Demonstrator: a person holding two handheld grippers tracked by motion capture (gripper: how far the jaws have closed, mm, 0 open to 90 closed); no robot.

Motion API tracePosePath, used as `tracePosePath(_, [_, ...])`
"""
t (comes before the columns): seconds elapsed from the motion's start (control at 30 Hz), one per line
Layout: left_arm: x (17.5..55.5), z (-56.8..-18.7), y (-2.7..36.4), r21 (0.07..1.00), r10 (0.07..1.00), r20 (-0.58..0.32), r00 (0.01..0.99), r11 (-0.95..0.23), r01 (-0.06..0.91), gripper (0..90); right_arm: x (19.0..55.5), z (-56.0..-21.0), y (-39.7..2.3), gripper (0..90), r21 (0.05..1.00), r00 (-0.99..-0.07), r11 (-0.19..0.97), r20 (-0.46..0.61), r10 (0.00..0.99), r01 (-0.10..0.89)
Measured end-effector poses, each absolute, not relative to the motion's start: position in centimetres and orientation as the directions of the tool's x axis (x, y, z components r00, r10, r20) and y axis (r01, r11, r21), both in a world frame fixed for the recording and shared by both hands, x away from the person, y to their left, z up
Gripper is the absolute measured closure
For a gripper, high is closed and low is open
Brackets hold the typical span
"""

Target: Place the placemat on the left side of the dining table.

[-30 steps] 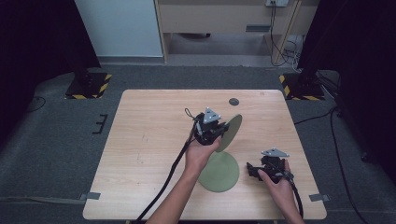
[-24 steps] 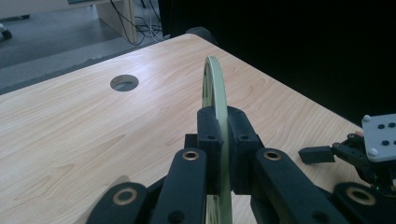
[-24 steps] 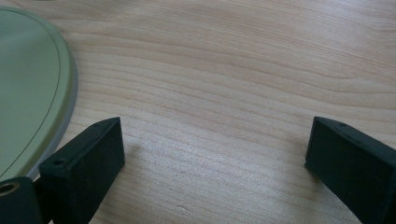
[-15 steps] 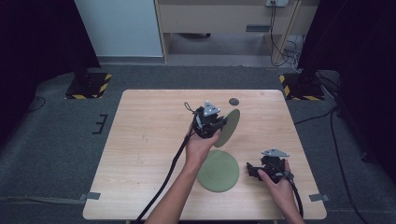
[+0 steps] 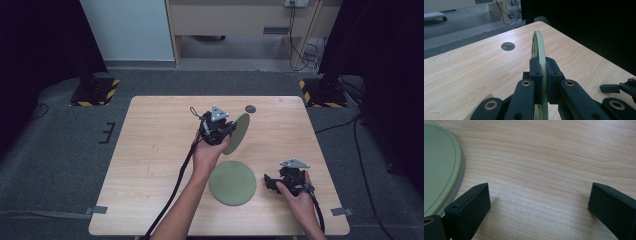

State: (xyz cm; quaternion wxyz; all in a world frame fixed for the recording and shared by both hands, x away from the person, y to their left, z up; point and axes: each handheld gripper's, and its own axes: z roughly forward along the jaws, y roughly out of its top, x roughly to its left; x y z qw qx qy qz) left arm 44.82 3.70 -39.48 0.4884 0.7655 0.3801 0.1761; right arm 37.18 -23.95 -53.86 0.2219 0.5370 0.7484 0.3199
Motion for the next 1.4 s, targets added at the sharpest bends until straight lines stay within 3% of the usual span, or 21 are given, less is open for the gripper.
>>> tracePosePath(1.4, [44.7,-38.3,9.1,0.892,0.81,-0.097,0.579,-0.187,0.412,85.6,37.1,-53.9,-23.9,4.1,0.715,-0.322,0.222,0.005,0.947,0.663])
